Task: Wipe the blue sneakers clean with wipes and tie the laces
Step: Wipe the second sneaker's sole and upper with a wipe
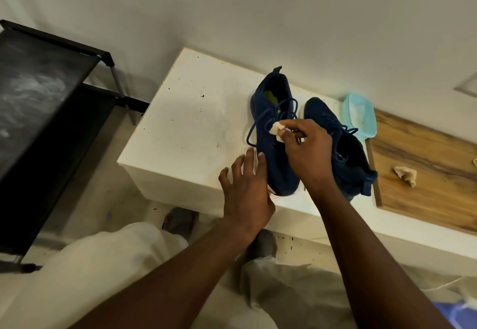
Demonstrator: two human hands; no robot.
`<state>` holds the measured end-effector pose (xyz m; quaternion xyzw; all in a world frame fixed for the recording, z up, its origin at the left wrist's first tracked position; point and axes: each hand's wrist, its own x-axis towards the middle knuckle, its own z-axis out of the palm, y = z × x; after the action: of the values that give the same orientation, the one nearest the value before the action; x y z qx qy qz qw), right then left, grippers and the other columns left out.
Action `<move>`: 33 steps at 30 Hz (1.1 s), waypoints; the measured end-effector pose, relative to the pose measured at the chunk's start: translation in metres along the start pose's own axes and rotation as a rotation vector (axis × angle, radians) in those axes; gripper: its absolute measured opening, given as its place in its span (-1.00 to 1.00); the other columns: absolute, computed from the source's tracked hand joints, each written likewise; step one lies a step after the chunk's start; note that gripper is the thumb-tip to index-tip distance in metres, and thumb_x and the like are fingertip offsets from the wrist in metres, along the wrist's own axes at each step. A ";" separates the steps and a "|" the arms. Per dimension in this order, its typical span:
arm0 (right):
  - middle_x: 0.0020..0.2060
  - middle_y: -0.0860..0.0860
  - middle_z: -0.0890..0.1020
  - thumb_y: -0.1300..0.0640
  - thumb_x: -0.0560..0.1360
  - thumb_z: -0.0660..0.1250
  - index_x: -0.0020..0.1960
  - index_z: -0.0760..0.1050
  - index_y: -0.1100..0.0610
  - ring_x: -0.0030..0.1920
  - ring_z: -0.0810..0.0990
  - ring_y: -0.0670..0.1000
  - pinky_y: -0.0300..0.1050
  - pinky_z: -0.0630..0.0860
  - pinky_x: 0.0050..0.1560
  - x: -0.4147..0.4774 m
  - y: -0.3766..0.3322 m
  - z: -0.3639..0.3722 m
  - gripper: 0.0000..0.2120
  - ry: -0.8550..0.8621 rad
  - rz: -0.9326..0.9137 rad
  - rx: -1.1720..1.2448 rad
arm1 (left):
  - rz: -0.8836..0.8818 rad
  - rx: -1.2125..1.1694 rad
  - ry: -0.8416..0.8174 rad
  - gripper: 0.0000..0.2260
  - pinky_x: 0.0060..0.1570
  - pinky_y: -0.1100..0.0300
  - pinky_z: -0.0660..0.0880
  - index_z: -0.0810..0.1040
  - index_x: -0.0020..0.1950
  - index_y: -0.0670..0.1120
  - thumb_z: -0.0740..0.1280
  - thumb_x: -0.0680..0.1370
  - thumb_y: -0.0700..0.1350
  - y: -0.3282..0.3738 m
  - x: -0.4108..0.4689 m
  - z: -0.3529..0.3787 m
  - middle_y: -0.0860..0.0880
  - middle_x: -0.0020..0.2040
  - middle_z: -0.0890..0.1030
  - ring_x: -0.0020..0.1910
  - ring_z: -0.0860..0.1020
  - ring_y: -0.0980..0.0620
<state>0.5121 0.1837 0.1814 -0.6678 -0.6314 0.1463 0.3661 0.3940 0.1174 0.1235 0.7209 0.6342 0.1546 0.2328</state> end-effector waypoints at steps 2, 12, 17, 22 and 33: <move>-0.05 -0.12 0.65 0.17 0.56 0.40 0.08 0.68 0.06 -0.11 0.59 -0.24 -0.46 0.46 -0.06 0.002 0.003 -0.001 -0.87 -0.049 0.016 -0.041 | 0.007 -0.107 -0.009 -0.09 0.53 -0.08 0.02 -0.06 0.65 -0.03 0.46 0.49 0.04 0.005 0.001 0.002 -0.03 0.66 -0.03 0.62 0.01 -0.07; -0.09 -0.03 0.73 0.31 0.50 0.40 -0.03 0.73 0.08 -0.07 0.65 -0.06 -0.21 0.56 0.07 -0.019 0.012 -0.034 -0.81 -0.656 0.141 -0.338 | 0.044 -0.044 -0.168 -0.05 0.46 -0.15 0.12 0.11 0.62 0.02 0.44 0.38 0.37 0.000 0.026 -0.025 -0.07 0.64 -0.02 0.58 0.05 -0.15; -0.07 0.01 0.68 0.30 0.45 0.43 0.01 0.71 0.07 -0.09 0.64 0.02 -0.02 0.61 -0.01 -0.011 0.023 -0.037 -0.79 -0.366 0.088 -0.411 | 0.280 -0.043 0.088 -0.51 0.23 -0.05 0.33 0.50 0.36 0.04 0.47 0.48 0.14 -0.012 0.063 -0.079 -0.03 0.35 0.43 0.33 0.38 -0.11; -0.08 -0.01 0.67 0.29 0.46 0.41 -0.06 0.68 0.07 -0.10 0.63 -0.03 -0.10 0.63 -0.07 -0.015 0.031 -0.036 -0.84 -0.420 0.202 -0.284 | 0.487 0.199 -0.024 -0.30 0.49 -0.13 0.06 0.17 0.62 -0.02 0.37 0.57 0.12 -0.014 0.129 -0.102 -0.02 0.60 0.23 0.59 0.11 -0.07; -0.27 -0.05 0.67 0.24 0.47 0.39 -0.09 0.65 0.11 -0.25 0.64 -0.09 -0.08 0.64 -0.12 -0.011 0.026 -0.045 -0.92 -0.130 0.198 -0.083 | 0.592 0.225 -0.001 -0.65 0.09 0.04 0.28 0.47 -0.19 0.08 0.38 0.48 0.34 -0.009 0.131 -0.114 0.15 -0.34 0.48 -0.13 0.54 0.00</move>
<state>0.5591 0.1616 0.1926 -0.7305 -0.5904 0.1984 0.2801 0.3468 0.2634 0.2055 0.8956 0.4096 0.1442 0.0970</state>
